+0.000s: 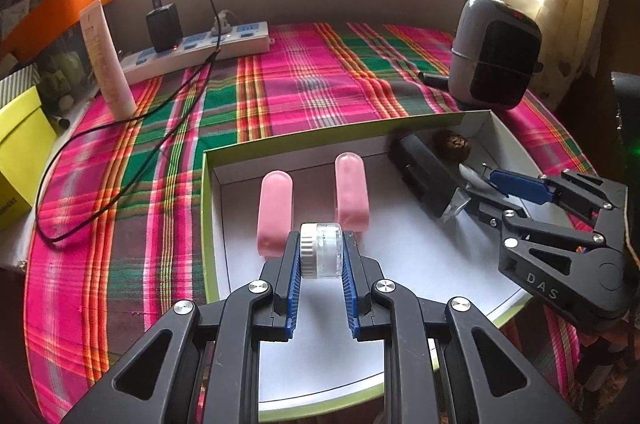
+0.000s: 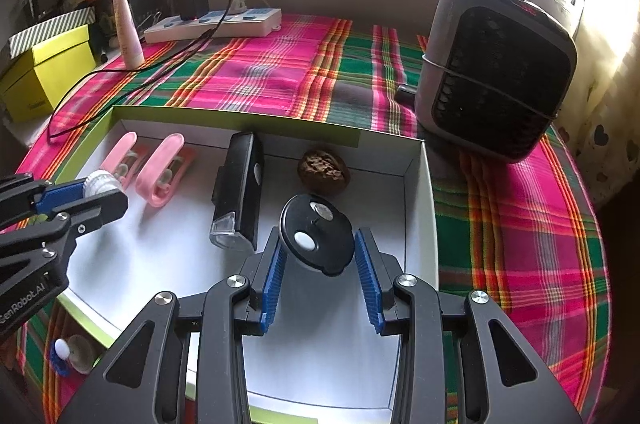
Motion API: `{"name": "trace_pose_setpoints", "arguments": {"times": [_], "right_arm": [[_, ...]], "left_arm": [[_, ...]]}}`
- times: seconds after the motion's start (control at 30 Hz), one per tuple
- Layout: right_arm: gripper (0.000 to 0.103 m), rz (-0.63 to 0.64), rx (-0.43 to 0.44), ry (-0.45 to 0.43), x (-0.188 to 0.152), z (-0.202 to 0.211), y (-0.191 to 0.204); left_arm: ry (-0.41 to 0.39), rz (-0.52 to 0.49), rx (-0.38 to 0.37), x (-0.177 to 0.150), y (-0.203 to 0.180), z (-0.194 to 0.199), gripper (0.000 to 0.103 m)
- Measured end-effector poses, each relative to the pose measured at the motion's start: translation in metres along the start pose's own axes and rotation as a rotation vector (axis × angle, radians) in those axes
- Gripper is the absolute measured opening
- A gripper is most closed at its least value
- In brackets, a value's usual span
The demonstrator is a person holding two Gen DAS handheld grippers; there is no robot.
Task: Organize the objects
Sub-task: 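Carry white jar with left gripper while right gripper carries black disc into box, then open right gripper releasing black disc while left gripper releases white jar in box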
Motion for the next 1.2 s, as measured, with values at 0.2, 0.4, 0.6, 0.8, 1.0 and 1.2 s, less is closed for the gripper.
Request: {"name": "trace_pose_setpoints", "arguments": {"times": [0.2, 0.4, 0.6, 0.8, 1.0, 1.2], "right_arm": [[0.036, 0.003, -0.004, -0.002, 0.0004, -0.0006, 0.0005], [0.036, -0.001, -0.005, -0.004, 0.0004, -0.0006, 0.0004], [0.037, -0.002, -0.009, -0.005, 0.0003, -0.0003, 0.0003], [0.037, 0.0, -0.012, -0.006, 0.0001, -0.0007, 0.0002], [0.037, 0.003, -0.011, -0.005, 0.0009, -0.0006, 0.0002], [0.037, 0.01, -0.017, -0.004, 0.0007, 0.0002, 0.0003]], "left_arm": [[0.009, 0.008, 0.006, -0.0011, 0.003, -0.0046, 0.017], [0.017, 0.02, 0.007, -0.0034, 0.0052, -0.0075, 0.017], [0.018, 0.017, 0.012, -0.0039, 0.0058, -0.0078, 0.017], [0.018, 0.017, 0.012, -0.0038, 0.0056, -0.0081, 0.018], [0.019, 0.016, -0.002, -0.0032, 0.0028, -0.0085, 0.024], [0.016, 0.02, -0.004, -0.0028, 0.0016, -0.0079, 0.031]]}}
Point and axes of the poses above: each gripper's, at about its wrist camera, not at the fingertips, and z roughly against the way its jaws point, y to its left, x to its top, the point moved 10 cm from there along -z, roughly the way its jaws point, and after that the axes turned 10 degrees about -x, right-handed, at the moved point
